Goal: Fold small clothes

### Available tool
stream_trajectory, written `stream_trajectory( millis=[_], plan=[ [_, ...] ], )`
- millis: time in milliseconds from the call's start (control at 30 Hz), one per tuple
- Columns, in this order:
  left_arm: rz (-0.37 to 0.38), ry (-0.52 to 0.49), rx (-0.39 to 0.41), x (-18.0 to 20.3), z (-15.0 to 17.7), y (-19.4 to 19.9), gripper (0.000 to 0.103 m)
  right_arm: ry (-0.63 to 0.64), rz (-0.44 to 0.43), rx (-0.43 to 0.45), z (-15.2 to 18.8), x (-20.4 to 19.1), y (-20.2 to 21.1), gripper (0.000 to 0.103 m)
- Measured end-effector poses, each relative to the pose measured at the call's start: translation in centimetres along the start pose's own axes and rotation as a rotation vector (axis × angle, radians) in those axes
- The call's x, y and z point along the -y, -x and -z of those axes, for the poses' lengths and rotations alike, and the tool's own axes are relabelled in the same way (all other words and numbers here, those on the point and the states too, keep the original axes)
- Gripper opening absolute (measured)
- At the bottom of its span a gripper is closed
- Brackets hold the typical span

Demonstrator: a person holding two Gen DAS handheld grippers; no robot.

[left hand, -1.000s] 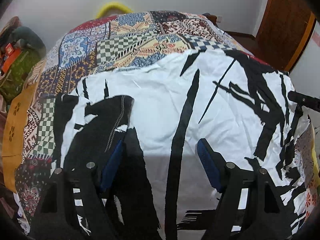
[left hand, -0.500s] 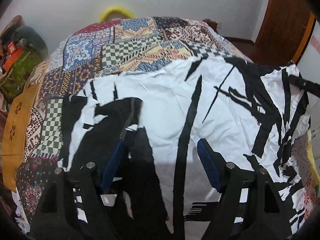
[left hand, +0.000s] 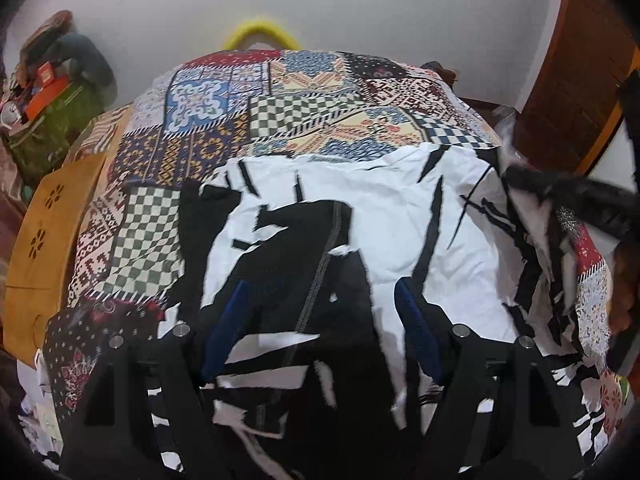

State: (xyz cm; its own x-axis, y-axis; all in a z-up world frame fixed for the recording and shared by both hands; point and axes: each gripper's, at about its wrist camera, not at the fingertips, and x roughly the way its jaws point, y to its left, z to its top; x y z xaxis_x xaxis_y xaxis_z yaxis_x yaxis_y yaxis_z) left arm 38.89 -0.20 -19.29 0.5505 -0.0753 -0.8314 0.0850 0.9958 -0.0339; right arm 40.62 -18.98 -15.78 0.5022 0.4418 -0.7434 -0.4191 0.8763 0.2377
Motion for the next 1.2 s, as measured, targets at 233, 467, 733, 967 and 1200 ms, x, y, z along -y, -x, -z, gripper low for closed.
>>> stream_trajectory(
  millis=[233, 467, 733, 967, 1200],
  plan=[
    [-0.011, 0.021, -0.021, -1.4, 0.7, -0.5, 0.075, 0.015, -0.003, -0.148, 1.9, -1.1, -4.4, 0.008],
    [0.018, 0.038, -0.024, -0.8, -0.3, -0.6, 0.075, 0.044, -0.026, -0.131, 1.4, -1.2, -1.8, 0.031],
    [0.037, -0.054, 0.001, 3.6, -3.6, -0.9, 0.077, 0.067, 0.038, -0.024, 0.2, 1.3, 2.5, 0.035],
    [0.083, -0.071, -0.059, 6.6, -5.3, -4.5, 0.078, 0.033, 0.056, -0.078, 1.5, 3.9, 0.6, 0.035],
    [0.017, -0.083, -0.105, 7.2, -4.1, -8.9, 0.089, 0.102, 0.095, -0.093, 4.0, 3.5, -0.7, 0.038]
  ],
)
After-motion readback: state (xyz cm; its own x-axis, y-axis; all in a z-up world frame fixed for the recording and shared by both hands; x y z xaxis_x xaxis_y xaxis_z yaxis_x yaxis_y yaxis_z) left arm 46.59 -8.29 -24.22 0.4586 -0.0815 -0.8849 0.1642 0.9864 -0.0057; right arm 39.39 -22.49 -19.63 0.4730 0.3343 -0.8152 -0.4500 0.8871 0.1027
